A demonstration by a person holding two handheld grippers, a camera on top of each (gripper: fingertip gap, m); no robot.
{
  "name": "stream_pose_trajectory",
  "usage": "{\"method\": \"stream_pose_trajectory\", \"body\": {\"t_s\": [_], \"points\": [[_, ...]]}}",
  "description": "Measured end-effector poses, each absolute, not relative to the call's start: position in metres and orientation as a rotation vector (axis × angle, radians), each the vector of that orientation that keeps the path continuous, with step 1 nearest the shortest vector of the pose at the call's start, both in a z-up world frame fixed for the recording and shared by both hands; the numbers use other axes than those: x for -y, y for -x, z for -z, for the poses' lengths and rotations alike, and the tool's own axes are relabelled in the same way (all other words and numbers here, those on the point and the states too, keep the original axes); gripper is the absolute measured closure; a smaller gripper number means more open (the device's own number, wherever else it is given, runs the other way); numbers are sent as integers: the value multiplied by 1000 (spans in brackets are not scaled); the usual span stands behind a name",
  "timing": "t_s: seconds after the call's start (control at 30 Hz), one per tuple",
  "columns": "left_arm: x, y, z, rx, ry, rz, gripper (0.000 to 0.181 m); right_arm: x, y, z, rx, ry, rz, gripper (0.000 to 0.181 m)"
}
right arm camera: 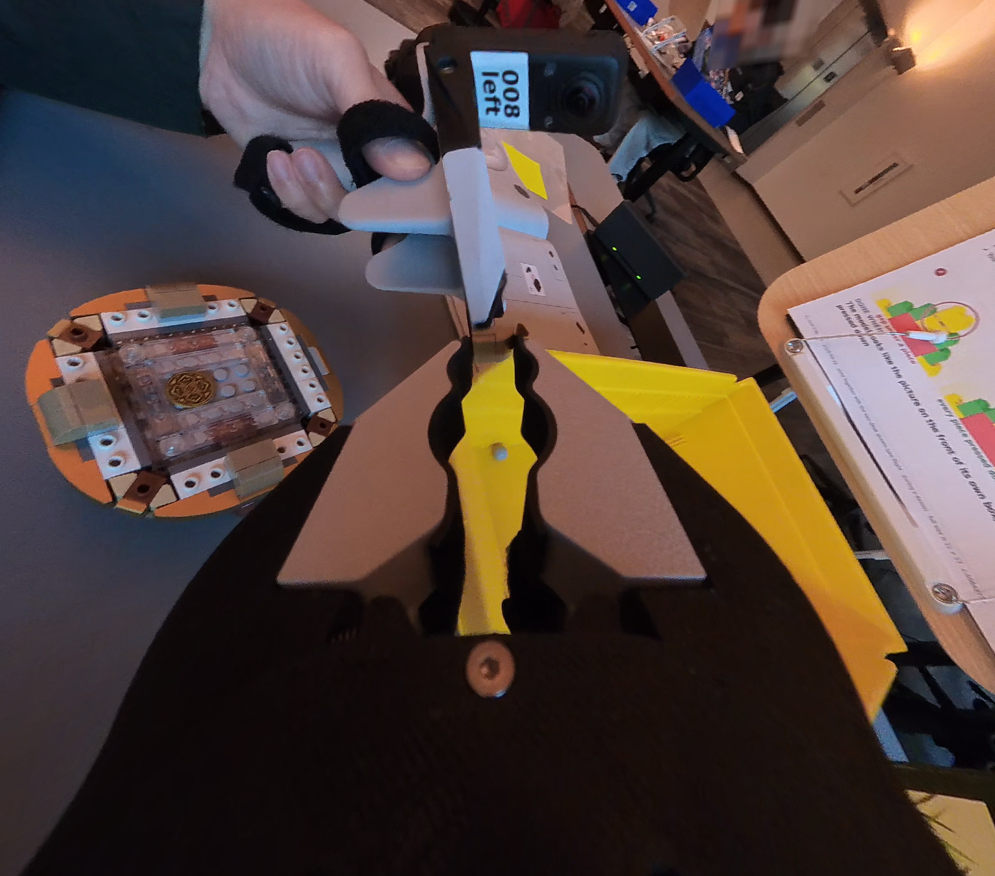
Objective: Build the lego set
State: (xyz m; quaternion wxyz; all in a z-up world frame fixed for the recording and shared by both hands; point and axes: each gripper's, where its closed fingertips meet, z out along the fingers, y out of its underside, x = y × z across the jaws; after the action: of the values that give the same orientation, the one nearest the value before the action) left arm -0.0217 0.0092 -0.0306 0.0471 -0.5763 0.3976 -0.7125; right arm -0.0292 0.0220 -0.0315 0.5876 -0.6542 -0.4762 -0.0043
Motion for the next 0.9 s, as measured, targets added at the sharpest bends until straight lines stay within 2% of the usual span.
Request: {"method": "stream_pose_trajectory", "body": {"t_s": [0.57,0.63,0.67,0.9], "points": [[-1,21,33,-1244,1749,2262,167,-12,30,36,1138,1562,-110,168],[-1,20,31,-1210,1744,2303,161,-12,32,37,1144,1566,-102,168],[-1,19,33,-1207,1764,2299,167,-12,33,39,1150,1568,-97,168],[-3,19,33,-1175,1785,2331,167,-14,33,39,1130,1568,-106,168]]}}
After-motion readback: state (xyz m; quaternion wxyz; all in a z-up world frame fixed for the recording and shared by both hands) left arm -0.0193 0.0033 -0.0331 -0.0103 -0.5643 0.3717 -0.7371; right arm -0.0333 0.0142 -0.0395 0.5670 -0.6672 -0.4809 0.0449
